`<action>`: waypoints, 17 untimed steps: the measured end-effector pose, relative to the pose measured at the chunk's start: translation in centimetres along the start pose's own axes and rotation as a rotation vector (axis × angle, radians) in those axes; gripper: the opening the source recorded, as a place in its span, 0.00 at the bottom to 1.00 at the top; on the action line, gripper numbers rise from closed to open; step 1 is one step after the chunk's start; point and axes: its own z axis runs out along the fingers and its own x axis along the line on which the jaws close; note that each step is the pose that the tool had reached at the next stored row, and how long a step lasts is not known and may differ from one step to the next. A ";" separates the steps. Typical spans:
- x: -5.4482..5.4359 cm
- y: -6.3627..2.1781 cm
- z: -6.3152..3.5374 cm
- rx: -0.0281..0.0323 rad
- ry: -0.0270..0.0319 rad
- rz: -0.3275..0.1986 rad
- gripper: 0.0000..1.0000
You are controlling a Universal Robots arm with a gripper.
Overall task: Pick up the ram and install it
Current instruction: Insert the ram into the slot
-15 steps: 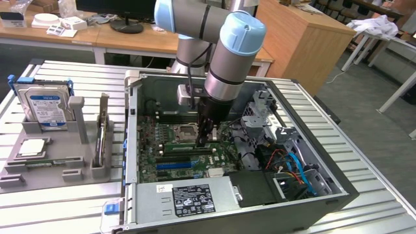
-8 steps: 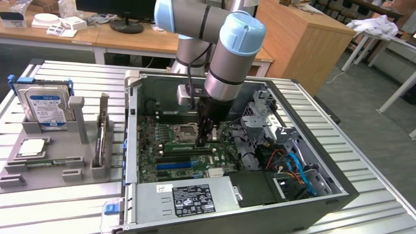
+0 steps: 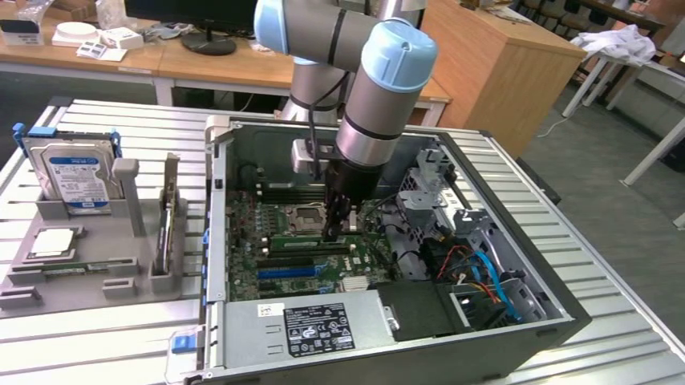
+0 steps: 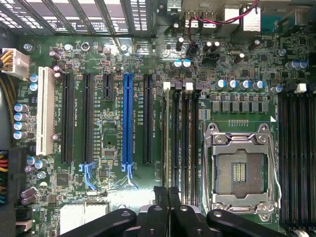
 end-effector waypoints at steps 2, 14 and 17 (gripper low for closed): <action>0.0 0.00 0.01 0.0000 -0.0002 0.000 0.12; -0.1 0.00 0.12 -0.0001 0.0001 0.000 0.12; -0.1 -0.01 0.17 0.0000 0.0000 0.000 0.12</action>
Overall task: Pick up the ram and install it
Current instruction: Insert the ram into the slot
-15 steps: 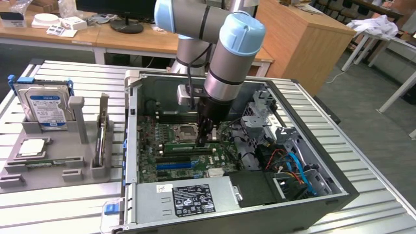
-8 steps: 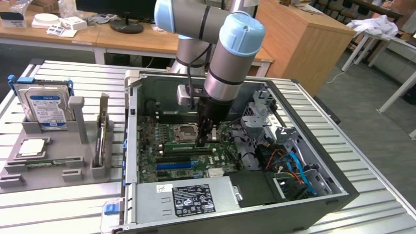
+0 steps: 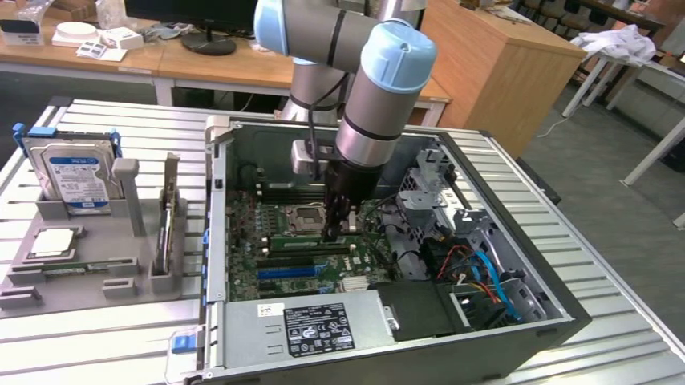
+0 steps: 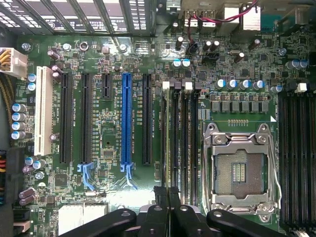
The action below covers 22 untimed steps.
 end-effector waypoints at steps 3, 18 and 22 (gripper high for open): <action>0.0 0.00 0.12 -0.0001 0.0001 0.000 0.12; 0.0 0.00 0.18 -0.0002 0.0003 -0.004 0.12; 0.0 -0.01 0.25 0.0000 0.0000 -0.004 0.12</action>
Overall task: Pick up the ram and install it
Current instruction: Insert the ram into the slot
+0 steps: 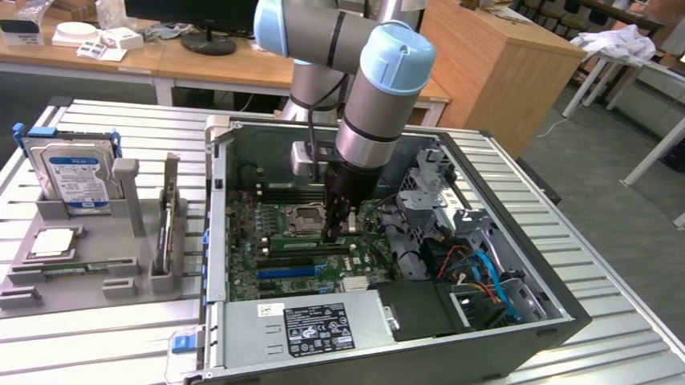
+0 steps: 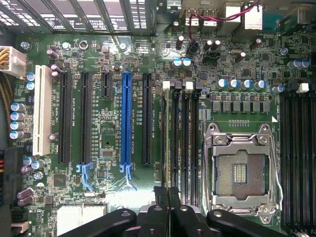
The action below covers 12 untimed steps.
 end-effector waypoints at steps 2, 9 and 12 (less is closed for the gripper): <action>0.0 0.00 0.04 -0.0001 0.0003 0.000 0.12; 0.0 -0.01 0.17 -0.0001 0.0002 0.000 0.12; 0.0 -0.01 0.27 -0.0001 0.0002 0.000 0.12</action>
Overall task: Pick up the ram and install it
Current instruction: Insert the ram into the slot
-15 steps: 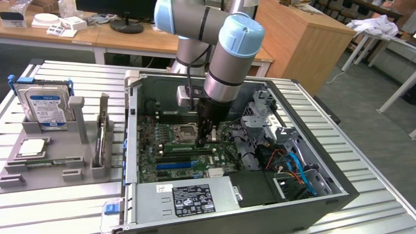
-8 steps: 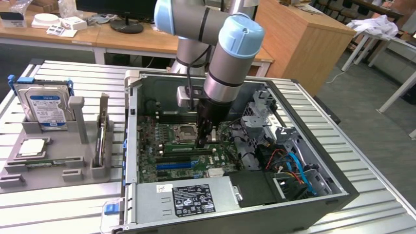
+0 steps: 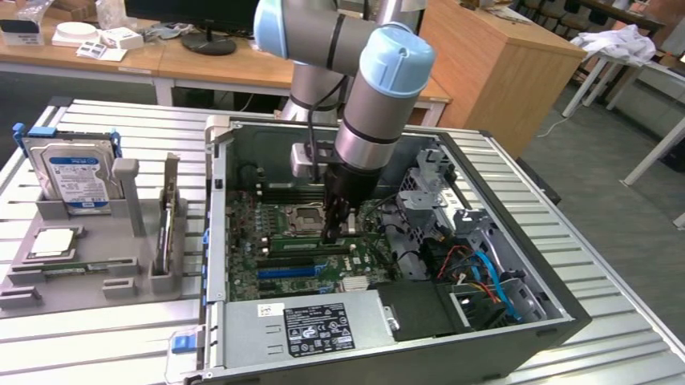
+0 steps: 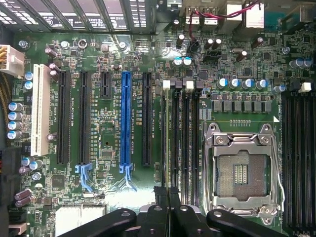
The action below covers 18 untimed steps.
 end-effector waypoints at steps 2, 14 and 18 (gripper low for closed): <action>0.0 0.00 0.06 0.0000 0.0001 0.000 0.12; 0.0 -0.01 0.12 0.0000 0.0001 0.000 0.18; 0.0 0.00 0.12 0.0000 0.0001 0.000 0.25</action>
